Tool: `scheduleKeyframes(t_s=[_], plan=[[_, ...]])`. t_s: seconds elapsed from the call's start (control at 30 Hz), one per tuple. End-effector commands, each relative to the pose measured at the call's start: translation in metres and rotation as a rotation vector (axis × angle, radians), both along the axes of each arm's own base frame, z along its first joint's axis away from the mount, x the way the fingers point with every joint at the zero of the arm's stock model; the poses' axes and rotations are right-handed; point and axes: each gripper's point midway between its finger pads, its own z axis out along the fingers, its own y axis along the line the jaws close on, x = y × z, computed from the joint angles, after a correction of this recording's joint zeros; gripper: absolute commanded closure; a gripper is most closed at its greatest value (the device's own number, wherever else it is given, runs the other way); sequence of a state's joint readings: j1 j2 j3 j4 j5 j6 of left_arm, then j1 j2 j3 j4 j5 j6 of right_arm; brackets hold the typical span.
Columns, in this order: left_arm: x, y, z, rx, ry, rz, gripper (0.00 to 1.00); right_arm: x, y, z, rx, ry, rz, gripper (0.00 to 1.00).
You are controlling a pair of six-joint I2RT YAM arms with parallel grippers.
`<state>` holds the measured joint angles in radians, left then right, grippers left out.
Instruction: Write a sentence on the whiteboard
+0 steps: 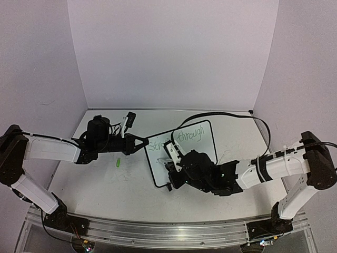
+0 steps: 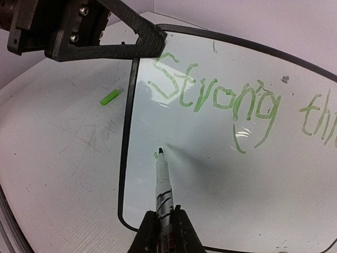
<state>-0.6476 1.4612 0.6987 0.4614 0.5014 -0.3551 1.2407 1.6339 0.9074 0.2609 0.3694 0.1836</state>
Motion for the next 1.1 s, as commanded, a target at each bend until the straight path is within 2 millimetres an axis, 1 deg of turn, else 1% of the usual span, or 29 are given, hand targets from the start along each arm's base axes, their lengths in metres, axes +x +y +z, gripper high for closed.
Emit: scheduleKeyframes(t_s=[0.0,0.17,0.77,1.07], plan=[[0.005,0.015,-0.032,0.121,0.011,0.064,1.0,-0.003,0.0,0.007,0.029,0.009,0.013,1.0],[0.005,0.015,-0.032,0.122,0.01,0.061,1.0,-0.005,0.007,-0.002,0.012,0.026,0.035,1.0],[0.007,0.015,-0.029,0.124,0.003,0.063,1.0,0.002,0.004,-0.013,-0.01,0.024,-0.012,1.0],[0.007,0.014,-0.03,0.129,0.004,0.059,1.0,0.001,0.004,-0.019,-0.026,0.04,-0.015,1.0]])
